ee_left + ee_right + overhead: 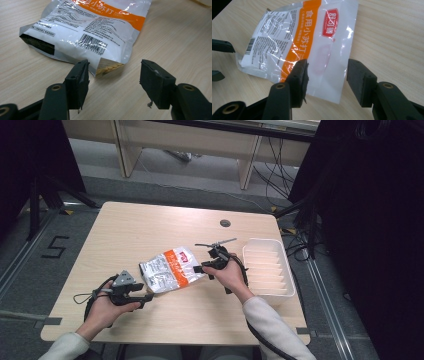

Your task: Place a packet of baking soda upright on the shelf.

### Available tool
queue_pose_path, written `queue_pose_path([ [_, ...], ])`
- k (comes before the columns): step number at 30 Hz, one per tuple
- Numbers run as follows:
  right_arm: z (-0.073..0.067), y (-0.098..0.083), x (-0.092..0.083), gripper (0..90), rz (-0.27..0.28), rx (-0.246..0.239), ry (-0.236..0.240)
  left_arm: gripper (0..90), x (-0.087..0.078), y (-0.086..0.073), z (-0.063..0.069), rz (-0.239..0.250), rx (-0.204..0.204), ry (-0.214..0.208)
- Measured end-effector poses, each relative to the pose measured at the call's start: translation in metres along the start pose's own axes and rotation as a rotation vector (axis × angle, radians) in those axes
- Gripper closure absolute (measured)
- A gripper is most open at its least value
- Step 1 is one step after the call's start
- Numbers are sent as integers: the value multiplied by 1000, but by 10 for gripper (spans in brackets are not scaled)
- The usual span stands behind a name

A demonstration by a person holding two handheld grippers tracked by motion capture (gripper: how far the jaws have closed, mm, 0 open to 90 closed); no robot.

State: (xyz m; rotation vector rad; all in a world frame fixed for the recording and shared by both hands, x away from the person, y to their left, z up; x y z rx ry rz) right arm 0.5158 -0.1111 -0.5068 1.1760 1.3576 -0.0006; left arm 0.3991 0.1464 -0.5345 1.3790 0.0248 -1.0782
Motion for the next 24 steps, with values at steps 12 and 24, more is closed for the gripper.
queue_pose_path([
  [12,9,-7,9,514,-52,73,4,406,-2,-2,1,-29,24,-8],
  [24,2,-9,18,567,-68,73,65,408,-2,-2,1,-23,28,-4],
])
Point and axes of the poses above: each handheld gripper's, and its own axes: x roughly forward along the jaws, y roughly out of its top, z roughly to its right, the point moved 5 cm from there along x, roughly forward along the jaws, and after that the axes turned 8 degrees about -x, right-handed, at the moved point
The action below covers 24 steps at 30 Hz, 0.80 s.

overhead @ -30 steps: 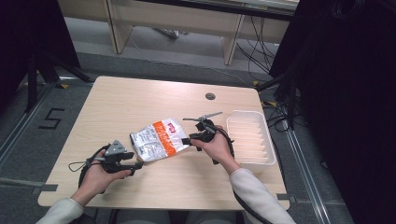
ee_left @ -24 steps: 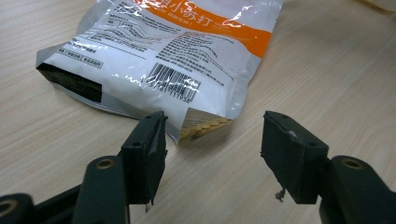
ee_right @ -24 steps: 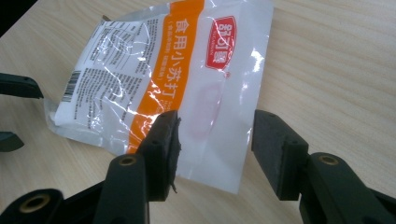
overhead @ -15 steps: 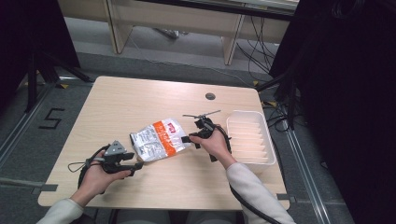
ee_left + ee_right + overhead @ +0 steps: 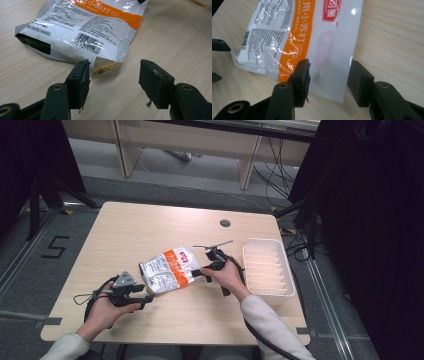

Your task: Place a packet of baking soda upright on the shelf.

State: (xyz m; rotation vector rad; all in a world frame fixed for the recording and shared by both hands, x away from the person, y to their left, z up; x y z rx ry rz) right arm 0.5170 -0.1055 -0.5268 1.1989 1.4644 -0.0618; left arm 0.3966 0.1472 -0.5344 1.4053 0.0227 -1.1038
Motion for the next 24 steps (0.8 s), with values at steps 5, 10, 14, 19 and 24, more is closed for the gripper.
queue_pose_path([
  [5,-7,2,1,587,-9,2,21,411,0,0,0,1,-4,2],
  [10,-16,6,3,626,-14,-21,36,411,0,0,0,1,-2,3],
  [14,-19,8,8,651,-27,-53,36,410,0,0,1,2,-7,-1],
  [19,-23,9,15,708,-47,-63,39,411,-1,0,-1,-4,15,-3],
  [24,-25,12,17,782,-46,-105,17,412,-1,0,0,-2,6,-6],
])
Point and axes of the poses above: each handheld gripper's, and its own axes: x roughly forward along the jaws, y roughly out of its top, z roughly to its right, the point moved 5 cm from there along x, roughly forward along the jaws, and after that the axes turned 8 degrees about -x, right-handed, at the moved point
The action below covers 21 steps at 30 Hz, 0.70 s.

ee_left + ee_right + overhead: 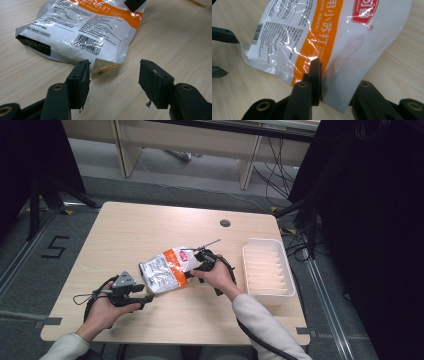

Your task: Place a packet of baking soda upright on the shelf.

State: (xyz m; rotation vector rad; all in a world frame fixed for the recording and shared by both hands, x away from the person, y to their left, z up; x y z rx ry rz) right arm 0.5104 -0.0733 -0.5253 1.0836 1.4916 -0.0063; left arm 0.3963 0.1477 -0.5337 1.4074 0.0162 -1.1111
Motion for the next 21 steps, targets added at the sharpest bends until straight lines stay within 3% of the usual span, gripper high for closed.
queue_pose_path([
  [15,-4,7,1,900,-34,7,-7,413,0,0,-1,4,5,4],
  [18,-6,9,-3,900,-71,-5,23,414,-1,0,-1,2,4,4],
  [20,-7,11,-3,900,-68,-41,15,414,-1,0,-2,2,5,4],
  [21,-8,11,-4,900,-71,-37,17,414,0,0,0,22,-20,2],
])
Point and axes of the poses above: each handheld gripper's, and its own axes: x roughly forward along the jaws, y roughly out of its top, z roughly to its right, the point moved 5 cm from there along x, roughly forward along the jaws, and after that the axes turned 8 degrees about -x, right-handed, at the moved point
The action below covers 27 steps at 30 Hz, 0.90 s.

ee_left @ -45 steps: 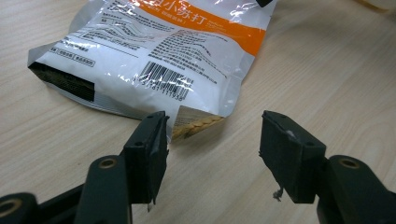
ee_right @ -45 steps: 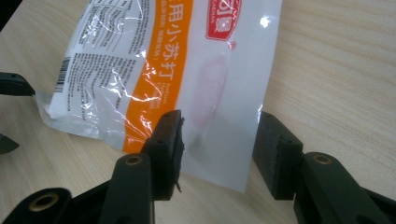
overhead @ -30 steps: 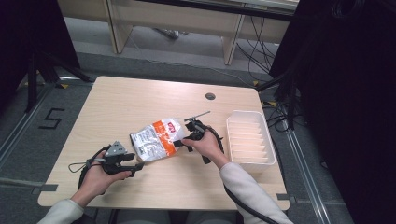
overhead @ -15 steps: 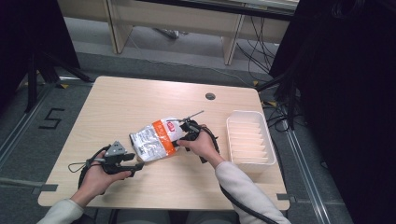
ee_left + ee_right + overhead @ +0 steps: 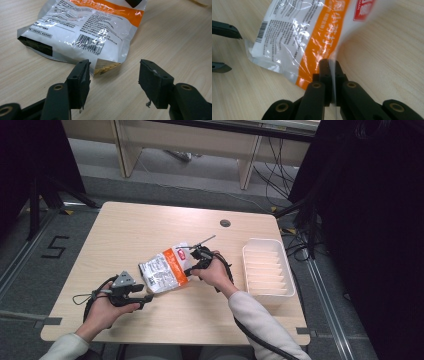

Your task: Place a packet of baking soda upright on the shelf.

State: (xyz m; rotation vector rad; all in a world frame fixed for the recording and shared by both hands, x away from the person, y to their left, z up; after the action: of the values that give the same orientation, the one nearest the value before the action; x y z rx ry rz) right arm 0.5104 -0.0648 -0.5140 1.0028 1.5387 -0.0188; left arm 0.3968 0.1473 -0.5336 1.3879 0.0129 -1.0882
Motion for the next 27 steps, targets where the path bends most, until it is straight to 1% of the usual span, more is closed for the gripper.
queue_pose_path([
  [1,0,1,-1,900,-4,-17,3,414,0,0,0,-1,0,0],
  [2,0,2,-2,900,-2,-20,3,414,0,0,0,2,-2,0],
  [3,1,3,-3,900,-8,-42,16,414,0,0,-1,1,0,3],
  [4,0,4,-3,900,-8,-35,3,414,-2,0,-2,-15,20,4],
  [5,-1,4,-4,900,-5,-32,9,414,-2,0,-2,-18,24,4],
  [6,-1,5,-4,900,-8,-34,18,414,-2,0,-2,-14,15,4],
  [7,-1,5,-5,900,-10,-38,4,414,-2,-1,-2,-13,6,6],
  [8,-1,6,-6,900,-9,-47,-5,414,-2,-1,-2,-12,5,5],
  [10,-1,8,-8,900,-9,-55,-5,414,-2,-1,-2,-14,9,6],
  [11,-3,9,-10,900,-13,-54,14,414,-2,-1,-2,-15,10,4],
  [12,-3,11,-12,900,-12,-65,10,414,-2,-1,-2,-23,12,1],
  [13,-2,12,-14,900,-16,-78,9,414,-2,-1,-2,-17,11,5],
  [15,-3,16,-20,900,-15,-88,6,414,-2,-1,-2,-12,9,4],
  [16,-3,18,-23,900,-13,-96,-3,414,-2,-1,-2,-9,10,11],
  [17,-4,19,-25,900,-20,-94,-2,414,-2,-1,-2,-13,11,4],
  [18,-4,21,-29,900,-15,-107,-1,414,-1,0,-1,4,-6,3],
  [19,-4,22,-31,900,-21,-114,-6,414,-1,0,-1,2,-5,5],
  [20,-3,24,-34,900,-19,-138,-5,414,-1,0,-1,-3,-2,3],
  [22,-4,28,-41,900,-21,-147,-4,414,-1,0,-1,1,-1,8],
  [23,-5,29,-43,900,-25,-153,-6,414,-2,0,-2,-6,9,7],
  [24,-8,31,-47,900,-29,-149,-6,414,-1,0,-1,2,-6,7],
  [25,-7,32,-48,900,-34,-176,-1,414,-2,0,-1,-6,-5,3],
  [26,-11,33,-52,900,-39,-161,8,414,-2,0,-1,0,-4,8],
  [27,-10,34,-54,900,-45,-182,-16,414,-2,0,-2,0,5,8],
])
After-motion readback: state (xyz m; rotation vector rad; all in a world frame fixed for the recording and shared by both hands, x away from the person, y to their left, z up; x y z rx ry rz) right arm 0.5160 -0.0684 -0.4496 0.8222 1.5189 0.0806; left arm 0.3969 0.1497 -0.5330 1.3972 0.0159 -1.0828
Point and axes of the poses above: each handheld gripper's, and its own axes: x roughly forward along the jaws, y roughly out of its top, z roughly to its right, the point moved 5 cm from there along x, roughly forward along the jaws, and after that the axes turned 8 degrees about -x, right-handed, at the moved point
